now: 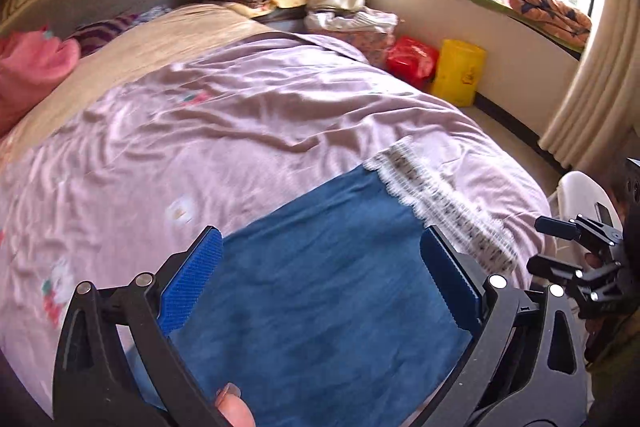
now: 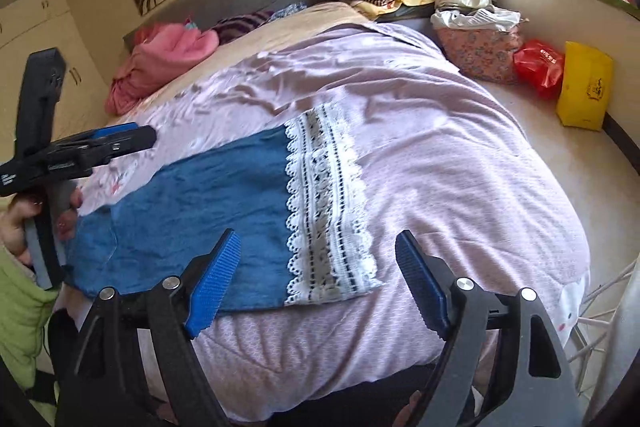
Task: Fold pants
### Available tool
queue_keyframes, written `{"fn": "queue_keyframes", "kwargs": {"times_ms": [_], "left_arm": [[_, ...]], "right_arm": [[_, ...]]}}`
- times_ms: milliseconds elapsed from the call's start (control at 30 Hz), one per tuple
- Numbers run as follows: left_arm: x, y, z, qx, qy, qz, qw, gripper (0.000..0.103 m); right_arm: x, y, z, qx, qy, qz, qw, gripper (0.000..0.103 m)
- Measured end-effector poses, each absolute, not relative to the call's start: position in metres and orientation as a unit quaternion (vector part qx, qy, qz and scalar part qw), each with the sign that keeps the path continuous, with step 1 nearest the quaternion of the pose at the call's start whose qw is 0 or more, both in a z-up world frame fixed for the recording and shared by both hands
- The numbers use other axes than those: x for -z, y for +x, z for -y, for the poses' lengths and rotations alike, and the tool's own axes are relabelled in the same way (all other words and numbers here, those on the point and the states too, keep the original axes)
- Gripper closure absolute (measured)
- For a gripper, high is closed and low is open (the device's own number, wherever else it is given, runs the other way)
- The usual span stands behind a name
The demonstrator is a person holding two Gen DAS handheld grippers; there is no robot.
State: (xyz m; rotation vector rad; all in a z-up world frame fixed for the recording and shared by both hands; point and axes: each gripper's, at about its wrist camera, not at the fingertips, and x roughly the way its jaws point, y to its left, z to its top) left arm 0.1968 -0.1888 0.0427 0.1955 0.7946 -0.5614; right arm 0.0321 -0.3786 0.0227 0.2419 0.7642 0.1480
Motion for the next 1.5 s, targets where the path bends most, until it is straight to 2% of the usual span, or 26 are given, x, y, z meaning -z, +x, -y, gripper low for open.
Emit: {"fn": "queue_keyframes", "kwargs": {"times_ms": [433, 467, 533, 600, 767, 833, 867, 967, 1200, 1267, 1333, 1400, 1500], "left_arm": [[-0.005, 0.262, 0.275, 0.333, 0.150, -0.409, 0.836, 0.011], [0.000, 0.267, 0.278, 0.337, 0.147, -0.418, 0.831, 0.013], [0.006, 0.274, 0.281, 0.340, 0.142, -0.427, 0.826, 0.029], [0.014, 0.283, 0.283, 0.343, 0.136, -0.442, 0.818, 0.036], [0.029, 0.291, 0.290, 0.365, 0.143, -0.450, 0.802, 0.042], [0.035, 0.293, 0.294, 0.370, 0.150, -0.453, 0.797, 0.045], [0.037, 0.294, 0.296, 0.375, 0.152, -0.456, 0.793, 0.048], [0.044, 0.296, 0.303, 0.384, 0.160, -0.460, 0.784, 0.054], [0.048, 0.302, 0.305, 0.410, 0.155, -0.467, 0.768, 0.056], [0.048, 0.302, 0.305, 0.415, 0.147, -0.470, 0.765, 0.059], [0.046, 0.299, 0.306, 0.419, 0.148, -0.468, 0.764, 0.072], [0.045, 0.297, 0.306, 0.418, 0.153, -0.466, 0.764, 0.079], [0.040, 0.296, 0.303, 0.420, 0.146, -0.464, 0.766, 0.086]], "right_arm": [[-0.003, 0.064, 0.381, -0.084, 0.123, -0.391, 0.908, 0.023], [0.000, 0.069, 0.381, -0.086, 0.124, -0.395, 0.906, 0.023], [0.005, 0.076, 0.380, -0.087, 0.124, -0.401, 0.904, 0.023], [0.012, 0.083, 0.379, -0.087, 0.126, -0.407, 0.901, 0.023], [0.021, 0.091, 0.377, -0.099, 0.135, -0.413, 0.895, 0.024], [0.027, 0.094, 0.374, -0.104, 0.131, -0.419, 0.892, 0.038], [0.029, 0.096, 0.373, -0.104, 0.129, -0.423, 0.891, 0.049], [0.027, 0.094, 0.376, -0.118, 0.144, -0.414, 0.891, 0.062], [0.039, 0.102, 0.380, -0.121, 0.165, -0.431, 0.879, 0.057], [0.039, 0.103, 0.379, -0.124, 0.168, -0.431, 0.878, 0.057], [0.038, 0.103, 0.377, -0.131, 0.166, -0.431, 0.877, 0.061], [0.037, 0.103, 0.375, -0.139, 0.168, -0.429, 0.876, 0.074], [0.030, 0.100, 0.372, -0.141, 0.164, -0.419, 0.882, 0.080]]}}
